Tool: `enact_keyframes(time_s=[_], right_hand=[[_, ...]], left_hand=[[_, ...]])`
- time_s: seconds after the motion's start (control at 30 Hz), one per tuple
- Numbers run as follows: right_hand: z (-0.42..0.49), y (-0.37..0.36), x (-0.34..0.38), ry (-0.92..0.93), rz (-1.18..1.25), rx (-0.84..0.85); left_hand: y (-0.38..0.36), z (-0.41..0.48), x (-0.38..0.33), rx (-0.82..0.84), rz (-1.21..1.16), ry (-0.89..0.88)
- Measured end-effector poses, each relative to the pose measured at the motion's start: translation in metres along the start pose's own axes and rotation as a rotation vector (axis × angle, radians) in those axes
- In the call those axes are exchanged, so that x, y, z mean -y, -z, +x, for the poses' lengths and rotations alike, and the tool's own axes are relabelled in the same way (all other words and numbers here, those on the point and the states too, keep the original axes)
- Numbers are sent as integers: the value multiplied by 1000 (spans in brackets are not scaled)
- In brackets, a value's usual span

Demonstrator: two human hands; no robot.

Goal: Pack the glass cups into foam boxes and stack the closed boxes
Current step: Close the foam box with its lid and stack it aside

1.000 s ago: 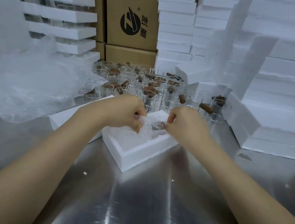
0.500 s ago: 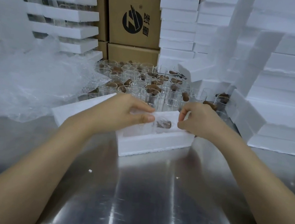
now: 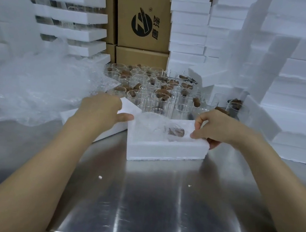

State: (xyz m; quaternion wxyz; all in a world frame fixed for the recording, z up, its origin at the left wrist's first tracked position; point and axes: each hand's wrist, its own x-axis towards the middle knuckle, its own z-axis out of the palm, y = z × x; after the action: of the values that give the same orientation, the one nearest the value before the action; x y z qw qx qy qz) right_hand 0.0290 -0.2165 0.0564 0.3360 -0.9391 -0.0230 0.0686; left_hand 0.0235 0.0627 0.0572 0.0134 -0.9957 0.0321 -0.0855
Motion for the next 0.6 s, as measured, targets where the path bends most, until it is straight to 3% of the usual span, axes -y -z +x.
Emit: enact_keyframes(time_s=[0.13,0.33,0.43,0.6], right_hand=[[-2,2,0,-11,26,25],[0,-2,0,45,-125,-122],[0,1,-3,25,-107,-71],[-1,6,-4,-17,-112,-10]], left_hand=[[-1,4,5,120,-211,-107],[6,-6,0,190,-151,-97],[11,-10,-3,83,-189,-49],[27,-22,-7,-272,-122,-4]])
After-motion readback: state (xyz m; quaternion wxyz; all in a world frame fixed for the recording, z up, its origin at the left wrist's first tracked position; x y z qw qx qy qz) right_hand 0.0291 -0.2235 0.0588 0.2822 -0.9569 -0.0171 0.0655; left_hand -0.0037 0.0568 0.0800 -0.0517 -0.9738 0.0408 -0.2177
